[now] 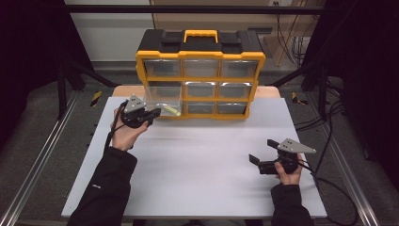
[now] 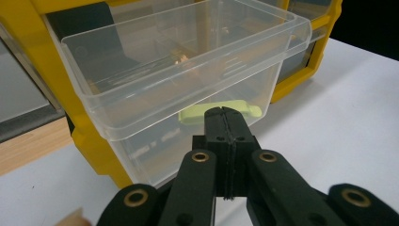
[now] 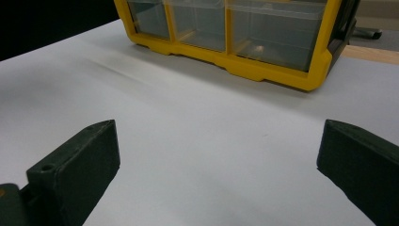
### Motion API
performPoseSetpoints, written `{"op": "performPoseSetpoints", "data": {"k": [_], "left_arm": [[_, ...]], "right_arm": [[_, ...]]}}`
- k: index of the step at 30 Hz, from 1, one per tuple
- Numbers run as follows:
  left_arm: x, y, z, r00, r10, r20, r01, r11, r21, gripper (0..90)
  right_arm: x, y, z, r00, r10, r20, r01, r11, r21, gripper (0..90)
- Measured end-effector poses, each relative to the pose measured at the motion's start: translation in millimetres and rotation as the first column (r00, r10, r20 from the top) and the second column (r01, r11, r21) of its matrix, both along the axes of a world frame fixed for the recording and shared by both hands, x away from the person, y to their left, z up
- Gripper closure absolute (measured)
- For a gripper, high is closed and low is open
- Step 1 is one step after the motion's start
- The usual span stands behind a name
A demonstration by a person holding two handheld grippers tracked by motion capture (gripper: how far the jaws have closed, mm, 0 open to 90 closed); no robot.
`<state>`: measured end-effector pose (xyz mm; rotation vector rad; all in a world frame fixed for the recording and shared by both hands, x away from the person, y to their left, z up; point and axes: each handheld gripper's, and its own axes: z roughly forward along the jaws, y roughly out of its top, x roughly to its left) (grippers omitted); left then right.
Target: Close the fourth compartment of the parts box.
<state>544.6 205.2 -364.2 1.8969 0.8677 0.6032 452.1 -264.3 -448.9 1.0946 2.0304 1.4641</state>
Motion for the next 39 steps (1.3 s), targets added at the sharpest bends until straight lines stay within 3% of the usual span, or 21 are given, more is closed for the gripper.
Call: {"op": "performPoseSetpoints", "data": {"k": [39], "left_arm": [[17.3,-1.8,5.8,0.9999,0.014,0.001,-0.014,0.9998,0.012,89.9]], "right_arm": [[-2.0,-1.9,-1.2,1.0000,-0.005,0.004,0.005,1.000,-0.002,0.3]]}}
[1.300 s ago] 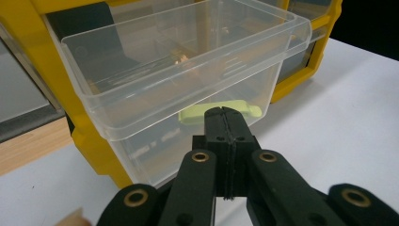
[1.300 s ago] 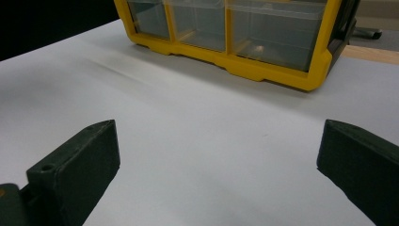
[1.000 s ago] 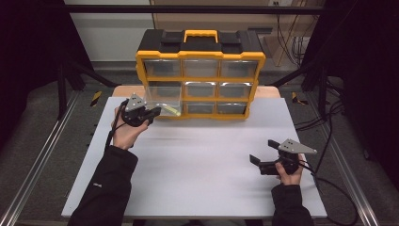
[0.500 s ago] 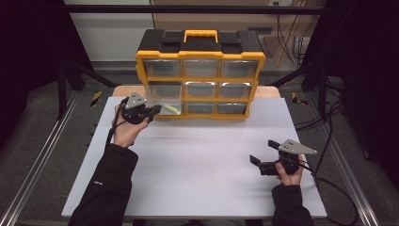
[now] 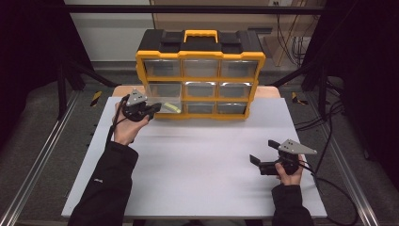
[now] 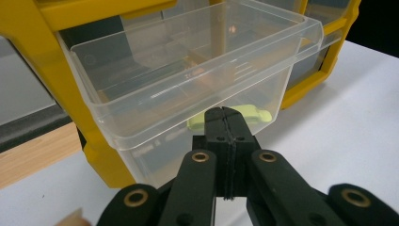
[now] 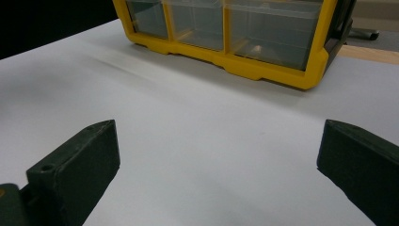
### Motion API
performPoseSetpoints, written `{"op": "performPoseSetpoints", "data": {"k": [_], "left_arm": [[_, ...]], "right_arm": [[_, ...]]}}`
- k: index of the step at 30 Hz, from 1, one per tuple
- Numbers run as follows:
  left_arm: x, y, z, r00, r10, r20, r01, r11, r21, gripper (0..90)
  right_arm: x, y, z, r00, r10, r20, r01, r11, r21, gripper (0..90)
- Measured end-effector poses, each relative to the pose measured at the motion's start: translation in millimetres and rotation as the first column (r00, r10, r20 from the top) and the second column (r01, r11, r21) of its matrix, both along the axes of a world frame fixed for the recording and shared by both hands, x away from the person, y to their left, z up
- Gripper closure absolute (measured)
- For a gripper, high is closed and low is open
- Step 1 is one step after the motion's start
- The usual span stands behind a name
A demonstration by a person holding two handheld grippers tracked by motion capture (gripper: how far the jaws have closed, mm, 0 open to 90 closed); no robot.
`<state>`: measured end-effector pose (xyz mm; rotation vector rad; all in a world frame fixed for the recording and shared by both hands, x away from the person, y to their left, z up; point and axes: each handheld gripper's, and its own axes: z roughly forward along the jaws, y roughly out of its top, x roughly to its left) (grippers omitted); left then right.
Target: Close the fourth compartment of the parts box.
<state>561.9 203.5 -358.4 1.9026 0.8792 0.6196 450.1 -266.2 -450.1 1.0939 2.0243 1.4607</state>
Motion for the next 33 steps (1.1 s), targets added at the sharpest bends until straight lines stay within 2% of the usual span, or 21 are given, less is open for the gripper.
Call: {"op": "performPoseSetpoints", "data": {"k": [26,31,32,33], "left_arm": [[15.7,0.0,-0.8,0.9998,0.016,-0.009,-0.016,0.9999,-0.003,89.9],[18.9,-0.7,-0.8,0.9998,0.015,-0.009,-0.015,0.9999,0.008,89.9],[20.9,0.5,-0.1,1.0000,0.005,0.003,-0.005,0.9996,0.028,89.8],[21.7,0.3,-0.2,1.0000,0.007,0.000,-0.007,0.9997,0.025,89.9]], "right_arm": [[0.2,0.6,-0.5,1.0000,-0.008,-0.002,0.008,1.000,-0.006,0.3],[0.4,0.5,-0.6,1.0000,-0.007,0.000,0.007,1.000,-0.007,0.3],[0.4,0.6,-0.6,1.0000,-0.006,-0.001,0.006,1.000,-0.007,0.3],[0.4,0.6,-0.6,1.0000,-0.006,-0.001,0.006,1.000,-0.007,0.4]]}}
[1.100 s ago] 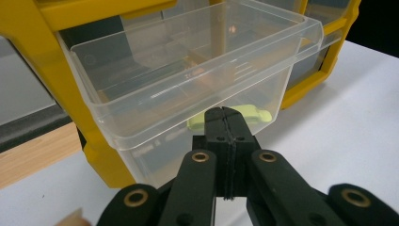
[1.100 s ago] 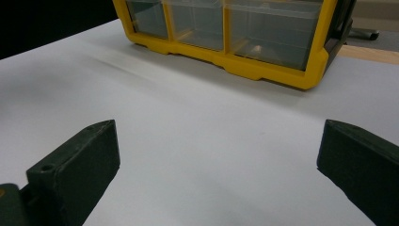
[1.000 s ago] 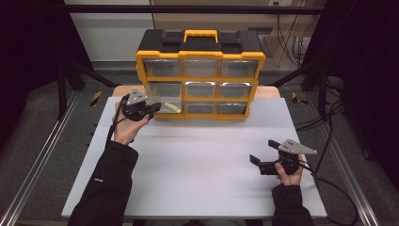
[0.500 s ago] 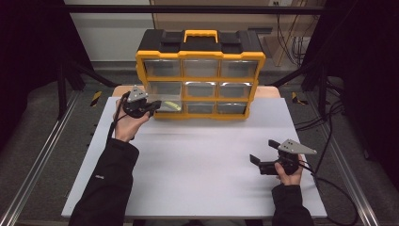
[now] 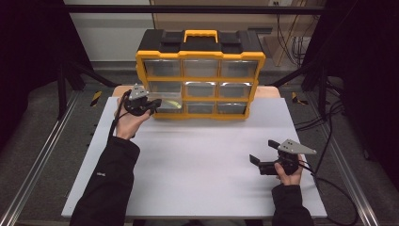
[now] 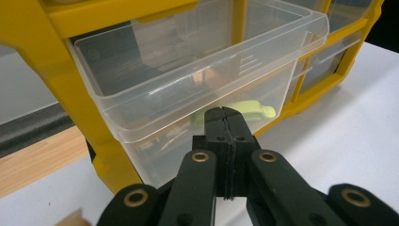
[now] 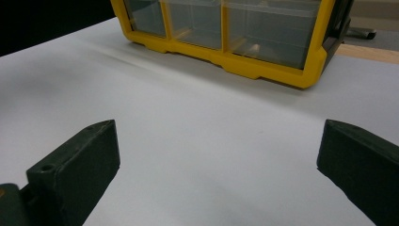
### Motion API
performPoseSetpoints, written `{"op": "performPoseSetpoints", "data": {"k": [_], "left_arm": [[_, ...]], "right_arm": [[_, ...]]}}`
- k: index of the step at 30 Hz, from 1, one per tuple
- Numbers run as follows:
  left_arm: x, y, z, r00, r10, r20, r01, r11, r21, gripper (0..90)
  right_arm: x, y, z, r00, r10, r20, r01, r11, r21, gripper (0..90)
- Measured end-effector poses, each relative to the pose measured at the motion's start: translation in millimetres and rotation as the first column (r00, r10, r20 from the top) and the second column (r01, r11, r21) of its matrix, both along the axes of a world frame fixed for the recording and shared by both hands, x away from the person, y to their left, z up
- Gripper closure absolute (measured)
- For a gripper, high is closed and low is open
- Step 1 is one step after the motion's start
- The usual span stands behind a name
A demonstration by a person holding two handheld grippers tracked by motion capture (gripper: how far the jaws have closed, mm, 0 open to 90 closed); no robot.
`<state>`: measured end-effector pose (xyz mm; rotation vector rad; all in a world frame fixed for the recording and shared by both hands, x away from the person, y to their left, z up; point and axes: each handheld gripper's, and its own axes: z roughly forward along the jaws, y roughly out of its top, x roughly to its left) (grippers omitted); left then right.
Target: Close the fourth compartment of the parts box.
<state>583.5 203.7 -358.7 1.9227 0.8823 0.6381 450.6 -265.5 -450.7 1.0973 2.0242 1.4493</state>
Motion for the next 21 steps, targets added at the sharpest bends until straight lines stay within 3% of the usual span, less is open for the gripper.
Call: {"op": "performPoseSetpoints", "data": {"k": [7,10,12,16,17,21], "left_arm": [[4.2,-1.2,-0.5,1.0000,0.005,-0.005,-0.005,1.0000,0.002,89.9],[7.1,-0.4,-0.1,1.0000,-0.004,0.008,0.004,0.9994,0.034,89.9],[7.3,-1.5,-0.8,1.0000,0.005,0.001,-0.005,0.9999,0.015,89.8],[10.7,-0.5,-0.7,0.9999,0.002,0.010,-0.003,0.9995,0.033,89.9],[10.2,-2.0,-1.3,0.9999,0.014,-0.001,-0.014,0.9998,0.012,89.8],[13.6,-1.4,-1.1,0.9999,0.008,0.008,-0.008,0.9995,0.029,89.9]], "right_arm": [[0.0,-0.1,0.0,1.0000,-0.003,0.000,0.003,1.000,-0.001,0.3],[0.0,0.1,-0.1,1.0000,-0.002,0.000,0.002,1.000,0.000,0.3],[0.0,0.1,-0.2,1.0000,-0.002,-0.001,0.002,1.000,-0.001,0.3],[0.0,0.2,-0.2,1.0000,-0.001,-0.002,0.001,1.000,-0.001,0.3],[0.0,0.1,-0.2,1.0000,-0.002,-0.002,0.002,1.000,-0.002,0.4],[-0.1,0.2,-0.3,1.0000,-0.002,-0.002,0.002,1.000,-0.001,0.3]]}}
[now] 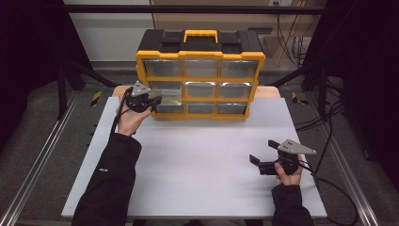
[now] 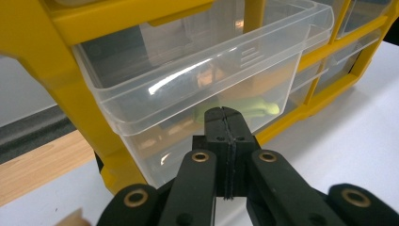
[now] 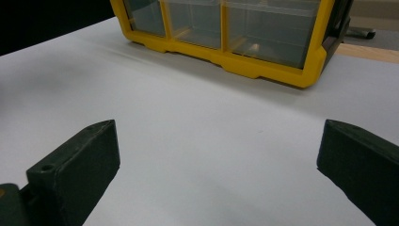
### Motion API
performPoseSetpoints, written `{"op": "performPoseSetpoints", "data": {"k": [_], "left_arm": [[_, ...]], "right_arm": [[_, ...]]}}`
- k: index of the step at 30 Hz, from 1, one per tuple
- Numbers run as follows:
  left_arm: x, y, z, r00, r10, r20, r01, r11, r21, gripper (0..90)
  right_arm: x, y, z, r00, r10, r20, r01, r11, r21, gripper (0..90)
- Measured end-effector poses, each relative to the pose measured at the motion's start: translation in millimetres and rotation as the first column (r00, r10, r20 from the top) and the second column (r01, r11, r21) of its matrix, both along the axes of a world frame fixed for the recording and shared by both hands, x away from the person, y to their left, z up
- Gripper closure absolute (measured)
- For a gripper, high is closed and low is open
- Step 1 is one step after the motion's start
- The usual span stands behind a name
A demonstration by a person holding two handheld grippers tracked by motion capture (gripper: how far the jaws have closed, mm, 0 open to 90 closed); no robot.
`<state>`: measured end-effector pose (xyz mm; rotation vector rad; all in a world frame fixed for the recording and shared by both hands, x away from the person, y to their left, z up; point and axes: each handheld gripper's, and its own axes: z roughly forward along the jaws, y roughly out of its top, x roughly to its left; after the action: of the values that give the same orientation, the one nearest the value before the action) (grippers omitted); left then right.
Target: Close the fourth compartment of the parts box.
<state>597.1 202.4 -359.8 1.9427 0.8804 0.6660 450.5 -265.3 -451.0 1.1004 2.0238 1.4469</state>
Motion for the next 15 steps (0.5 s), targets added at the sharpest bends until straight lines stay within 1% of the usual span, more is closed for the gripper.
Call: {"op": "performPoseSetpoints", "data": {"k": [1,2,3,5,6,7,12,15], "left_arm": [[0.6,0.2,0.0,1.0000,-0.001,0.003,0.001,1.0000,0.004,89.9],[0.2,-0.9,-0.7,0.9999,0.007,-0.008,-0.007,0.9999,-0.013,89.8],[0.4,-1.2,-1.1,0.9999,0.010,-0.010,-0.010,0.9997,-0.021,89.8],[1.3,-1.3,-1.3,0.9999,0.012,-0.009,-0.012,0.9997,-0.021,89.9],[1.8,-1.4,-1.4,0.9999,0.012,-0.007,-0.012,0.9998,-0.019,89.8],[3.1,-0.7,-1.0,1.0000,0.005,0.001,-0.005,1.0000,-0.007,89.9],[4.6,-2.4,-1.7,0.9998,0.017,-0.006,-0.017,0.9997,-0.019,89.8],[6.9,-1.8,-1.2,0.9999,0.010,0.008,-0.010,1.0000,0.001,89.8]], "right_arm": [[0.0,0.1,0.0,1.0000,0.001,-0.001,-0.001,1.000,0.000,0.3],[0.0,0.0,0.0,1.0000,0.001,-0.001,-0.001,1.000,0.000,0.3],[-0.1,-0.1,0.1,1.0000,0.001,0.000,-0.001,1.000,0.001,0.3],[-0.1,-0.2,0.2,1.0000,0.001,0.001,-0.001,1.000,0.001,0.3],[-0.1,-0.2,0.2,1.0000,0.002,0.001,-0.002,1.000,0.001,0.3],[-0.1,-0.1,0.1,1.0000,0.002,-0.001,-0.002,1.000,0.000,0.3],[-0.2,-0.2,0.2,1.0000,0.002,-0.001,-0.002,1.000,0.001,0.3],[-0.1,-0.1,0.1,1.0000,0.002,-0.001,-0.002,1.000,0.001,0.3]]}}
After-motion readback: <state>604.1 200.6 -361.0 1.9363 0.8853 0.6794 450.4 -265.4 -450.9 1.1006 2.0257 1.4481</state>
